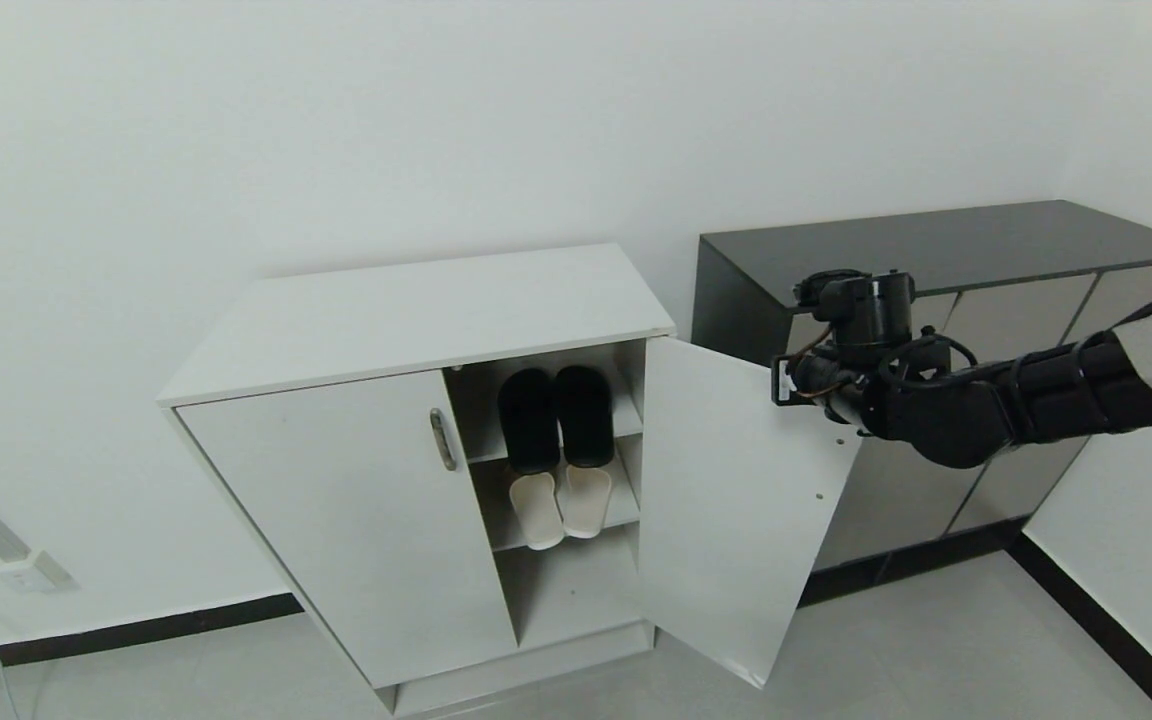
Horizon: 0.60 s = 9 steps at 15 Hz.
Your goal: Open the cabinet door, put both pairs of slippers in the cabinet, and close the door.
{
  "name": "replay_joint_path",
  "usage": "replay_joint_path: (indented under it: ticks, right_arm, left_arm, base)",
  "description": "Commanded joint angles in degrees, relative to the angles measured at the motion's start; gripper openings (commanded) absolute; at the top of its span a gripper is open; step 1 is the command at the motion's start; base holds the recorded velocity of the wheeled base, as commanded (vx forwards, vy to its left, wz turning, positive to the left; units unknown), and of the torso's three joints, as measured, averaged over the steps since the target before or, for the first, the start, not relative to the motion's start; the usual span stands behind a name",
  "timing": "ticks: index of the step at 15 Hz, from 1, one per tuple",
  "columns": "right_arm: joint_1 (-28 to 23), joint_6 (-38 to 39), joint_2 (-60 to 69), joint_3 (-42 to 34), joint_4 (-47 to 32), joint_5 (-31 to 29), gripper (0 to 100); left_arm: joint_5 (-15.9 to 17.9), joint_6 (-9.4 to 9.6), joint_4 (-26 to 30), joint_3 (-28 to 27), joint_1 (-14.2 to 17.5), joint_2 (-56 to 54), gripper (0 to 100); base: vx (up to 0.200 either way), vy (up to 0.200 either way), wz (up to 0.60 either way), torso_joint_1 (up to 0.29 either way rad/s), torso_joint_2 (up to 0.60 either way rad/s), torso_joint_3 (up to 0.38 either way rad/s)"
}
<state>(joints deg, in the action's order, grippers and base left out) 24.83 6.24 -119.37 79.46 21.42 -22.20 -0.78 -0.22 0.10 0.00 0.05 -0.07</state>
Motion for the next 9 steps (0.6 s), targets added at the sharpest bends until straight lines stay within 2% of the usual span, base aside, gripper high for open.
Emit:
replay_joint_path:
  ticks: [1,4,9]
  right_arm:
    - [0.22,0.00,0.10,-0.18,-0.06,-0.04,0]
    - [1.53,-0.09,0.45,-1.24,-0.06,-0.04,0]
    - [9.27,0.09,5.46,-7.48,0.47,-0.39,0]
  left_arm:
    - [-0.01,-0.04,-0.01,0.00,0.04,0.07,0]
    - [-0.01,-0.04,-0.01,-0.09,0.04,0.07,0]
    - [0.08,-0.04,-0.01,0.00,0.04,0.07,0]
  base:
    - [0.000,0.000,0.00,0.000,0.00,0.000]
    - [0.000,0.000,0.00,0.000,0.00,0.000]
    - [0.000,0.000,0.00,0.000,0.00,0.000]
